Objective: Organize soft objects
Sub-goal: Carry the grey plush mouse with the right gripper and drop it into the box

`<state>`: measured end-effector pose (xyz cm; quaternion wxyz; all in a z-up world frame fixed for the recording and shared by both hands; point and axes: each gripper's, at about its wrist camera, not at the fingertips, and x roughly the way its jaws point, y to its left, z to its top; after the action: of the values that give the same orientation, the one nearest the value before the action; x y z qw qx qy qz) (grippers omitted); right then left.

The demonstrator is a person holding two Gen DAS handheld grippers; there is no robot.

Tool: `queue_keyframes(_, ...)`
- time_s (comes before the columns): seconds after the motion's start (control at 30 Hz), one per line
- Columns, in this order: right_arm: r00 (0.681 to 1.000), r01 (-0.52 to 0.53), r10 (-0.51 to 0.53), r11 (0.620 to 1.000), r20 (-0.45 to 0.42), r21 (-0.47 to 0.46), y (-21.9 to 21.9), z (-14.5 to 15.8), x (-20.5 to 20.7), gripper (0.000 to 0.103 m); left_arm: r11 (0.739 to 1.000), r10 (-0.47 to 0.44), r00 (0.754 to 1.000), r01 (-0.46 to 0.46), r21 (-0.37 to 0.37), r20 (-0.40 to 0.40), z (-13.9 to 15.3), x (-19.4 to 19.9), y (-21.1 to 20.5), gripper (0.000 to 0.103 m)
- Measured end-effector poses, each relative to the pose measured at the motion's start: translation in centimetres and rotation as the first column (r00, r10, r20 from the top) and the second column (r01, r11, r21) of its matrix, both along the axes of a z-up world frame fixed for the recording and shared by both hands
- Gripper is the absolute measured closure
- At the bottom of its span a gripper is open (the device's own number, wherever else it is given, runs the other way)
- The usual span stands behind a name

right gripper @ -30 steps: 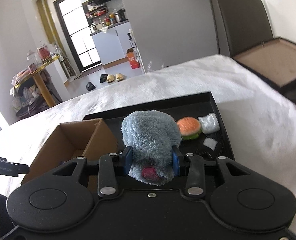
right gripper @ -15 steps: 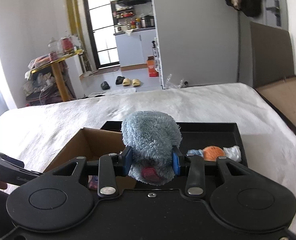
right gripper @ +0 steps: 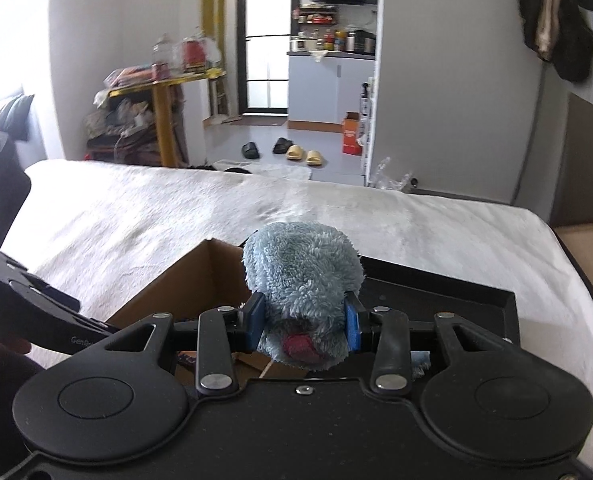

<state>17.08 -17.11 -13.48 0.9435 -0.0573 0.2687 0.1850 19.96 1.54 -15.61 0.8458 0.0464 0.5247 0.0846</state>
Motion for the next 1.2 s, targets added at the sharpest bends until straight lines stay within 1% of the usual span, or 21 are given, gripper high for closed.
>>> queue_keyframes(0.03, 1.000, -0.011, 0.011, 1.000, 0.000, -0.008, 0.3, 0.0, 0.1, 0.064, 1.000, 0.005, 1.000, -0.005, -0.006, -0.004, -0.1, 0.0, 0.2, 0.070)
queue_keyframes(0.13, 0.999, -0.050, 0.050, 0.998, 0.003, -0.042, 1.3, -0.1, 0.4, 0.064, 0.999, 0.009, 1.000, -0.009, -0.031, -0.009, -0.3, 0.2, 0.5, 0.075)
queue_keyframes(0.3, 0.996, -0.090, 0.091, 0.990, 0.003, -0.107, 3.1, -0.3, 1.1, 0.064, 0.999, 0.002, 1.000, -0.003, -0.049, -0.011, -0.6, 0.3, 0.7, 0.085)
queue_keyframes(0.43, 0.992, -0.120, 0.123, 0.982, 0.009, -0.148, 4.3, -0.3, 1.4, 0.064, 0.996, 0.009, 1.000, -0.011, -0.088, -0.018, -0.9, 0.5, 1.3, 0.092)
queue_keyframes(0.73, 0.983, -0.181, 0.185, 0.961, -0.004, -0.208, 6.7, -0.9, 2.5, 0.063, 0.992, 0.017, 1.000, -0.018, -0.125, -0.004, -1.0, 0.3, 2.0, 0.094)
queue_keyframes(0.8, 0.979, -0.202, 0.206, 0.955, -0.005, -0.218, 7.3, -1.0, 2.6, 0.060, 0.991, 0.023, 1.000, -0.023, -0.135, -0.003, -1.0, 0.4, 2.2, 0.094)
queue_keyframes(0.83, 0.978, -0.206, 0.210, 0.952, -0.007, -0.227, 7.5, -1.1, 2.8, 0.053, 0.990, 0.024, 1.000, -0.024, -0.137, -0.004, -1.0, 0.4, 2.3, 0.093)
queue_keyframes(0.87, 0.978, -0.208, 0.210, 0.947, -0.017, -0.245, 7.8, -1.3, 2.9, 0.046, 0.990, 0.022, 1.000, -0.023, -0.140, -0.006, -1.1, 0.4, 2.3, 0.093)
queue_keyframes(0.9, 0.980, -0.199, 0.199, 0.941, -0.027, -0.274, 8.1, -1.6, 2.9, 0.044, 0.990, 0.020, 1.000, -0.020, -0.138, -0.005, -1.1, 0.5, 2.3, 0.093)
queue_keyframes(0.97, 0.983, -0.181, 0.182, 0.939, -0.024, -0.291, 8.0, -1.7, 2.8, 0.044, 0.991, 0.013, 1.000, -0.014, -0.130, -0.007, -1.2, 0.5, 2.1, 0.093)
queue_keyframes(1.07, 0.987, -0.161, 0.157, 0.951, -0.036, -0.266, 7.0, -1.4, 2.4, 0.043, 0.991, 0.010, 1.000, -0.011, -0.134, -0.010, -1.2, 0.6, 2.1, 0.093)
queue_keyframes(1.2, 0.992, -0.129, 0.124, 0.957, -0.036, -0.259, 5.6, -1.3, 2.0, 0.043, 0.991, 0.012, 1.000, -0.014, -0.133, -0.013, -1.1, 0.5, 2.2, 0.091)
